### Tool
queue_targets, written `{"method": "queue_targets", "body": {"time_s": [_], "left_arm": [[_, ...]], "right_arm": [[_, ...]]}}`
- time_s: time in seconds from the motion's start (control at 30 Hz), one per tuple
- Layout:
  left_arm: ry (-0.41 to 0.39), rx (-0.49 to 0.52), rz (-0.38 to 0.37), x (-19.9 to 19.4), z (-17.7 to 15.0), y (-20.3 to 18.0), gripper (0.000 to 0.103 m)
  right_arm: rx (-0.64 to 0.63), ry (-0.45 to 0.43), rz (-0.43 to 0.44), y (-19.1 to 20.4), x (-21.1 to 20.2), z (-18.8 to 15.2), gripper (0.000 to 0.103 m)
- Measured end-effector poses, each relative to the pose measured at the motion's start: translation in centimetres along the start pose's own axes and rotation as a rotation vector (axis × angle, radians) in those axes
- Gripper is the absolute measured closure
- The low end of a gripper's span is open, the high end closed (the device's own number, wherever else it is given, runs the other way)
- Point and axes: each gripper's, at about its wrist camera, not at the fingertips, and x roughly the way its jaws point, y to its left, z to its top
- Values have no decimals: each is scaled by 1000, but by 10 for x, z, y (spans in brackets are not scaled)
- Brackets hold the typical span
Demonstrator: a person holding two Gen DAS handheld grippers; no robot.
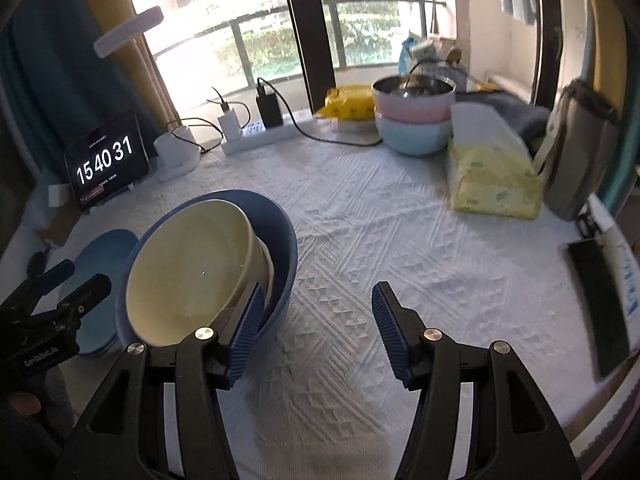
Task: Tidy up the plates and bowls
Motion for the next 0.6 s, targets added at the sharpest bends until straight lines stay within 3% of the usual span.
{"method": "queue_targets", "body": {"time_s": [0.1,0.33,0.6], "left_arm": [[47,37,0,13,2,-4,27],[79,60,-16,27,6,-9,30],[169,71,-30,45,11,-14,32]], "right_arm": [[3,15,10,-1,11,3,44],[30,45,43,-2,32,6,53],[108,54,76,-11,36,7,53]]}}
